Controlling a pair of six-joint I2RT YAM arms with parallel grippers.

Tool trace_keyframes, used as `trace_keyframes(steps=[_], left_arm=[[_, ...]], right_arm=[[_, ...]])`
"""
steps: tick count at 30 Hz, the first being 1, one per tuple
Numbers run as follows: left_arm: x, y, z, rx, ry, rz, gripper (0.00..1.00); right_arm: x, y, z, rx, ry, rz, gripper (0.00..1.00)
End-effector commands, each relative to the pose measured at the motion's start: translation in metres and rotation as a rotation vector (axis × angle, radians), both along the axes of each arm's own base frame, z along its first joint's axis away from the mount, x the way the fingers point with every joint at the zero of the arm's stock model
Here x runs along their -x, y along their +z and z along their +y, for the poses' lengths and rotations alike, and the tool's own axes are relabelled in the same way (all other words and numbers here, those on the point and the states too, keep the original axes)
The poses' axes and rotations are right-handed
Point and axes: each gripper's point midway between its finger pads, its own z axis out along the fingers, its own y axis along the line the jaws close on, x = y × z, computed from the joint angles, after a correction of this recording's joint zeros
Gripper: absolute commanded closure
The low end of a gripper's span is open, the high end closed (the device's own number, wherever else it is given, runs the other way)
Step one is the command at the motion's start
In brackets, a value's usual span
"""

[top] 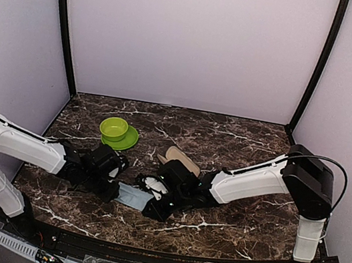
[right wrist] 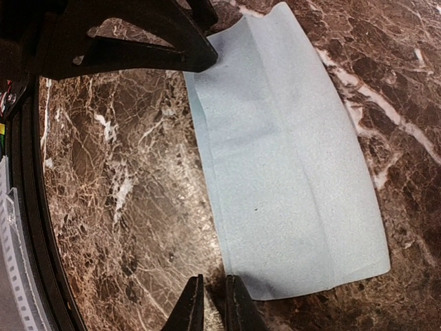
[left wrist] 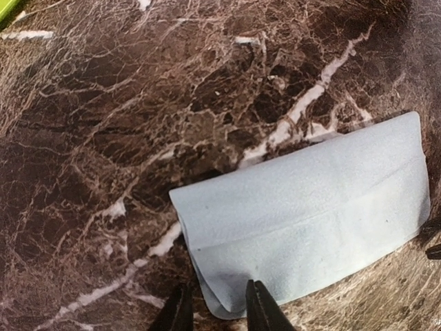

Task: Organize the sunglasses
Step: Smooth out the glasses cleaning cloth at the center of the board.

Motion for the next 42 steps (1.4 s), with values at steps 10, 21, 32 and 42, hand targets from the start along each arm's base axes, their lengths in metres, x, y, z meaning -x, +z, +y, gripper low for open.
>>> trace_keyframes(steps=[10,21,32,42], left_arm=[[0.019,-0.008,0.026,-0.131,0.026,0.091,0.73],[0.022,-0.010,0.024,-0.099,0.031,0.100,0.73],[0.021,-0.010,0.022,-0.085,0.037,0.093,0.73],[0.020,-0.009,0.020,-0.077,0.037,0.090,0.73]], right_arm=[[0.001,0.002,0.001,-0.001,0.001,-0.011,0.86],[-0.011,0.041,0.004,-0.160,-0.065,0.035,0.87],[-0.034,0.049,0.021,-0.254,-0.135,0.115,0.84],[-0.041,0.029,0.028,-0.237,-0.158,0.164,0.84]])
